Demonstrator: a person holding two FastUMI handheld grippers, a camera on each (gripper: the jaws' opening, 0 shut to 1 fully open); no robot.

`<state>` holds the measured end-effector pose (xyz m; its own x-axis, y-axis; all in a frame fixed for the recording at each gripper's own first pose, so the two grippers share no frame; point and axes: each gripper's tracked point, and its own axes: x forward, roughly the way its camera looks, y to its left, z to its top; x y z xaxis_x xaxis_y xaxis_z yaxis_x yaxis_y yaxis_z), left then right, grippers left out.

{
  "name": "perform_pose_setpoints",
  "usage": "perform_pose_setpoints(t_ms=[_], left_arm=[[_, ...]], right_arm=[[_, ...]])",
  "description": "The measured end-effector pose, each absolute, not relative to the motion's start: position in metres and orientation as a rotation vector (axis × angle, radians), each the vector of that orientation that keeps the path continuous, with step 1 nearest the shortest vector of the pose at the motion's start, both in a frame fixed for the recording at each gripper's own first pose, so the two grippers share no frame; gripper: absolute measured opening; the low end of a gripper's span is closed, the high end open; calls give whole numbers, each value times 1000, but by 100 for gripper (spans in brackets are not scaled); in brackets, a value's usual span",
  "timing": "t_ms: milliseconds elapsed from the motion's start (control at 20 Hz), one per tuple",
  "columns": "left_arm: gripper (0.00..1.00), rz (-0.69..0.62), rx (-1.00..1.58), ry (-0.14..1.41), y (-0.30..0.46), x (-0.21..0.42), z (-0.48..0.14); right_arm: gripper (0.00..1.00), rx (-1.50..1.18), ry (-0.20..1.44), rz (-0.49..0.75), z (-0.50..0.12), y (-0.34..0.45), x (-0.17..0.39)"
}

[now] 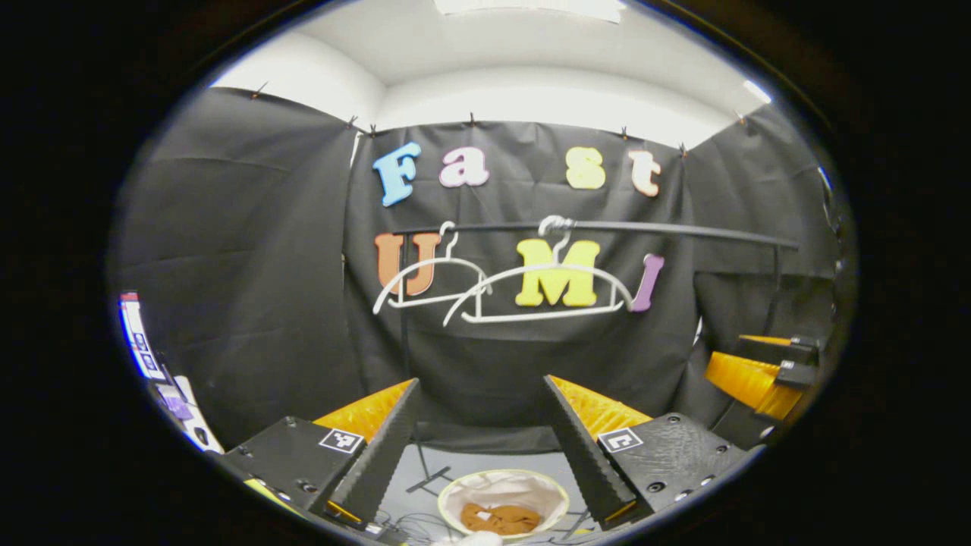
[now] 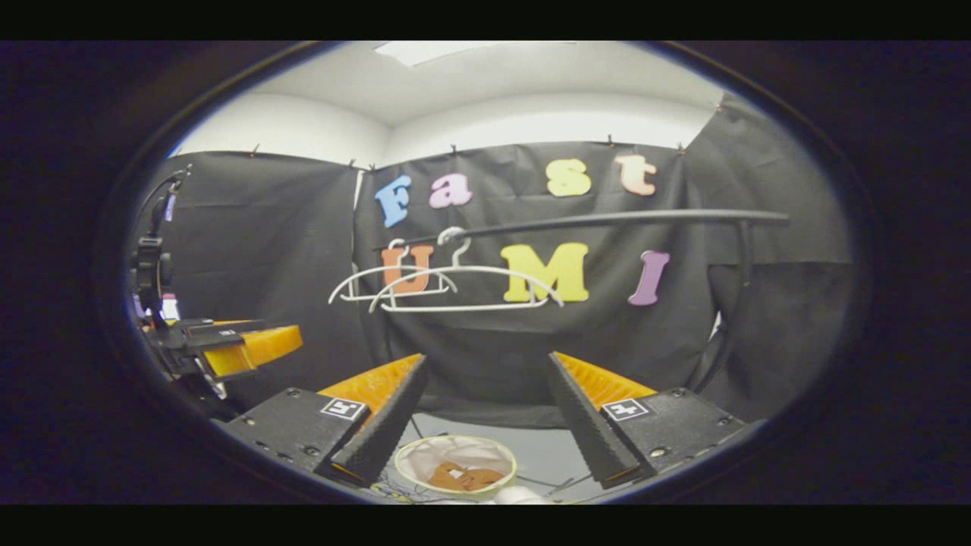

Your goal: Grasp the clothes on the hanger with both hands and then place them into the laundry hamper below.

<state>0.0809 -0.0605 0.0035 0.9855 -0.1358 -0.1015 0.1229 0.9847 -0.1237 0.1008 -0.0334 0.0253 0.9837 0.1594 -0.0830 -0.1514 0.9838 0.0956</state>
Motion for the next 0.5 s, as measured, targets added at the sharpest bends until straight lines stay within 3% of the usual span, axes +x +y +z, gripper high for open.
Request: perform_pose_setpoints(t_ms=[300,500], left_arm=[[99,-77,32,19,-90,11,30],[98,-42,24,21,-105,-41,23]], right_arm=[[100,120,10,150,62,-77,64],[100,129,22,160,49,-93,36]])
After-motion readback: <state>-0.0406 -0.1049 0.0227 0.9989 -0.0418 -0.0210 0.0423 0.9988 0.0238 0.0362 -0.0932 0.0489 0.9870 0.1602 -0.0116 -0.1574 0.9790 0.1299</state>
